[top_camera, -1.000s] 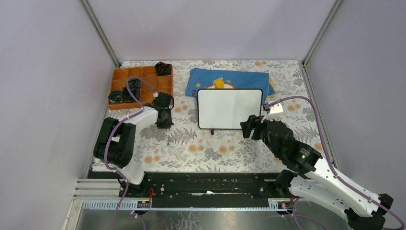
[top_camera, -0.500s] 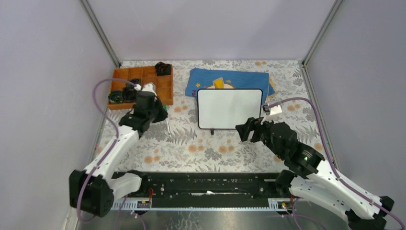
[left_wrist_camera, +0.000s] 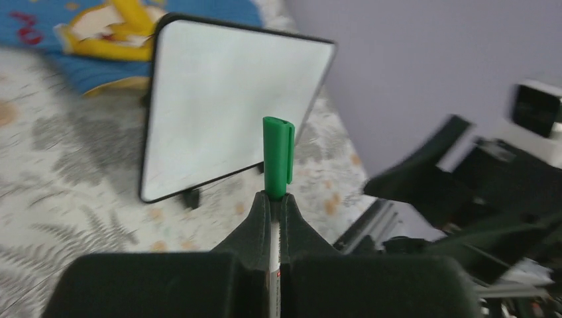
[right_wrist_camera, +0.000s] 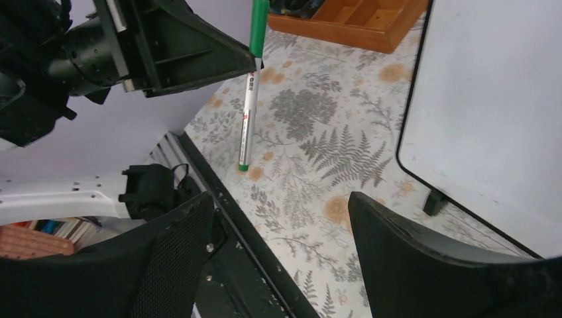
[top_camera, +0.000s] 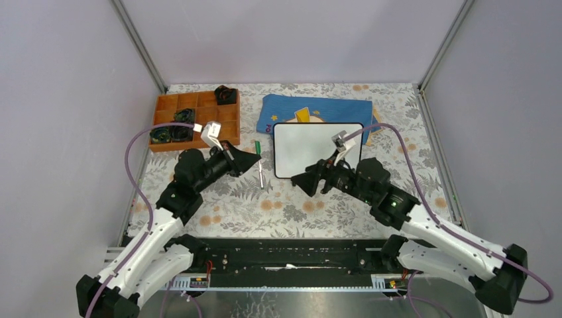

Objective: Write a sentence on the whiteboard
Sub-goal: Open the whiteboard marker at the center of the board.

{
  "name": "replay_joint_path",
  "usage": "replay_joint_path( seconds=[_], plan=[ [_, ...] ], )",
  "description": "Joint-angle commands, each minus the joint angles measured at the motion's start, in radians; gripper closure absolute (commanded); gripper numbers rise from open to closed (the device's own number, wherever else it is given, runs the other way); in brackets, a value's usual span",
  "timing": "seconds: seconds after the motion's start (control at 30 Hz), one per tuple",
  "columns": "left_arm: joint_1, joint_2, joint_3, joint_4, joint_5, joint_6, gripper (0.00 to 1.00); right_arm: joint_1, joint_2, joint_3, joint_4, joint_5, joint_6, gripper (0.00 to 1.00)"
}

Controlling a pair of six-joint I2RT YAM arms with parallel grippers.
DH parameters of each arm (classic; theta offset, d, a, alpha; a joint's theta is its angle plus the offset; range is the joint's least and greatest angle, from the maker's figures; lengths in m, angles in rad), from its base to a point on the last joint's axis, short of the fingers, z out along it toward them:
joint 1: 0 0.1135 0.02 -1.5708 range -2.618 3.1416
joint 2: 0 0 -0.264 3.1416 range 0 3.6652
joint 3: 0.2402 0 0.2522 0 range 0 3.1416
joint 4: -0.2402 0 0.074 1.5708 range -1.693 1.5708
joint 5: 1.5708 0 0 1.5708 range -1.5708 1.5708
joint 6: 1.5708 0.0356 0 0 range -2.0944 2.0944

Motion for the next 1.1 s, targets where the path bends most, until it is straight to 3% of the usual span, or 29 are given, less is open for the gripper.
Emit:
replay_joint_path(
  seconds=[0.0,0.5,1.07],
  plan=[
    [-0.032,-0.084,-0.055,0.332,0.091,-0.129,1.00,0.006,0.072,0.054,0.253,-0.118,0.085,0.19],
    [-0.121,-0.129,-0.139,0.594,0.083,-0.270,1.00,0.034,0.248,0.085,0.495,-0.147,0.294,0.22],
    [-0.157,-0.129,-0.140,0.634,0.058,-0.289,1.00,0.039,0.345,0.153,0.541,-0.274,0.413,0.54]
  ],
)
